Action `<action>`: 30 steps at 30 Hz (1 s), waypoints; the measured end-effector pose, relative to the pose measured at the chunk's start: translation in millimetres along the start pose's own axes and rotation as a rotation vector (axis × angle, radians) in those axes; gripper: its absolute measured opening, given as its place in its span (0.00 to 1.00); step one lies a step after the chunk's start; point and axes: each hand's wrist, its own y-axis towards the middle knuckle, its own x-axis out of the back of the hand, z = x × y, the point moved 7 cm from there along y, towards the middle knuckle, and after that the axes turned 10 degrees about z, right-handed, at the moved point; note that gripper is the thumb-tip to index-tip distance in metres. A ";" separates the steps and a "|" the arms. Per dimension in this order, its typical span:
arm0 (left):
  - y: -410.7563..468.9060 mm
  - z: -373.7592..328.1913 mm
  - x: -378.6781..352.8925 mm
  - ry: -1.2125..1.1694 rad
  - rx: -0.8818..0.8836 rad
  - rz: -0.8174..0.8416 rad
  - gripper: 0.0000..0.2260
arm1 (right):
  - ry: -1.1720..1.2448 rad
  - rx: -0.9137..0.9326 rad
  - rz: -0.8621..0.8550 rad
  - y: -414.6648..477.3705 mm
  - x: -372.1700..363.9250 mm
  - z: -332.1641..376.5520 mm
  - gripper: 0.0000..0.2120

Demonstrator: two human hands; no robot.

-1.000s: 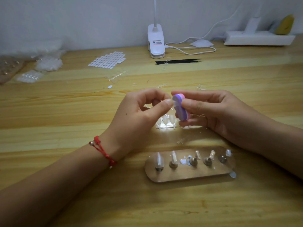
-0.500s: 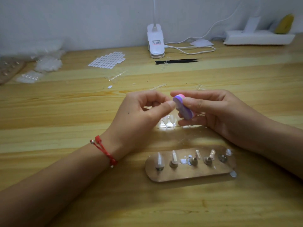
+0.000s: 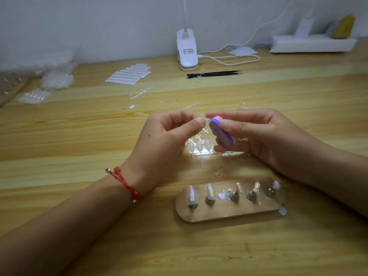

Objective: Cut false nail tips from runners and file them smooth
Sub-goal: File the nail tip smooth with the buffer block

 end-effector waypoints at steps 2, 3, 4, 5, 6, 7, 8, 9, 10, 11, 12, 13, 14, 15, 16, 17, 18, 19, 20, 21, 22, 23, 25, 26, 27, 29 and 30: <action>0.3 -0.6 2.8 -0.007 -0.003 -0.013 0.05 | 0.015 0.001 -0.002 0.4 0.6 0.1 0.14; 0.8 -1.3 5.1 -0.007 -0.011 -0.023 0.05 | 0.029 0.004 -0.006 0.7 1.2 0.1 0.14; 1.3 -1.7 6.6 -0.004 -0.019 -0.027 0.05 | 0.041 0.007 -0.009 1.1 1.6 -0.1 0.14; 1.3 -2.2 5.6 0.006 -0.027 -0.020 0.05 | 0.046 0.008 -0.009 1.4 1.6 -0.1 0.14; 0.8 -2.7 2.2 0.026 -0.035 0.000 0.05 | 0.044 0.009 -0.006 1.4 0.9 -0.1 0.14; -0.3 -3.2 -2.4 0.055 -0.045 0.026 0.05 | 0.039 0.008 -0.002 1.5 0.3 0.0 0.14; -1.2 -3.7 -6.3 0.083 -0.054 0.047 0.05 | 0.036 0.008 0.000 1.6 0.0 0.2 0.14; -1.4 -4.0 -8.2 0.102 -0.061 0.057 0.05 | 0.036 0.007 0.000 1.4 -0.1 0.2 0.14; -0.9 -4.0 -7.5 0.110 -0.064 0.055 0.05 | 0.035 0.006 0.000 1.2 -0.1 0.3 0.14; -0.1 -3.7 -5.0 0.104 -0.062 0.044 0.05 | 0.033 0.004 0.001 1.2 -0.1 0.2 0.14; 0.5 -3.2 -2.1 0.089 -0.057 0.031 0.05 | 0.032 0.002 0.001 1.1 -0.2 0.1 0.15; 0.8 -3.0 -1.0 0.077 -0.051 0.026 0.05 | 0.031 0.001 0.000 1.1 -0.1 0.0 0.15; 0.7 -3.3 -1.7 0.074 -0.045 0.034 0.05 | 0.033 0.000 -0.002 1.1 0.2 -0.1 0.15; 0.5 -3.7 -4.2 0.072 -0.038 0.054 0.05 | 0.037 -0.002 -0.005 1.2 0.4 -0.3 0.15; 0.5 -3.5 -6.1 0.063 -0.027 0.073 0.05 | 0.042 -0.005 -0.007 1.3 0.6 -0.3 0.15; 1.1 -2.7 -6.2 0.044 -0.012 0.080 0.05 | 0.045 -0.009 -0.008 1.6 0.8 -0.2 0.15; 1.6 -1.4 -4.1 0.023 0.003 0.073 0.04 | 0.046 -0.014 -0.007 1.9 0.7 -0.2 0.15; 2.2 -0.2 -2.1 0.011 0.015 0.062 0.04 | 0.045 -0.017 -0.006 2.0 0.6 -0.2 0.15; 2.4 0.7 -1.7 0.013 0.021 0.062 0.04 | 0.043 -0.019 -0.006 1.7 0.9 -0.1 0.15; 2.0 0.6 -4.3 0.024 0.021 0.080 0.04 | 0.040 -0.020 -0.008 1.2 1.1 -0.1 0.15; 1.1 0.0 -7.9 0.034 0.016 0.107 0.04 | 0.037 -0.023 -0.011 1.0 1.3 -0.2 0.15; 0.6 -0.7 -10.4 0.039 0.009 0.124 0.04 | 0.036 -0.026 -0.013 1.0 1.4 -0.3 0.15; 1.2 -1.0 -7.1 0.029 0.006 0.100 0.04 | 0.046 -0.028 -0.016 1.4 0.8 0.0 0.15; 2.4 -0.7 -3.5 0.023 0.008 0.076 0.04 | 0.051 -0.025 -0.019 1.1 1.0 0.3 0.14; 2.9 -0.3 -1.9 0.023 0.008 0.066 0.04 | 0.053 -0.022 -0.023 0.7 1.4 0.1 0.14; 1.0 -2.1 -8.1 0.054 -0.010 0.102 0.04 | 0.050 -0.020 -0.024 0.3 1.3 -0.5 0.14; -1.4 -3.6 -13.8 0.085 -0.026 0.138 0.04 | 0.051 -0.019 -0.019 0.6 0.6 -0.6 0.14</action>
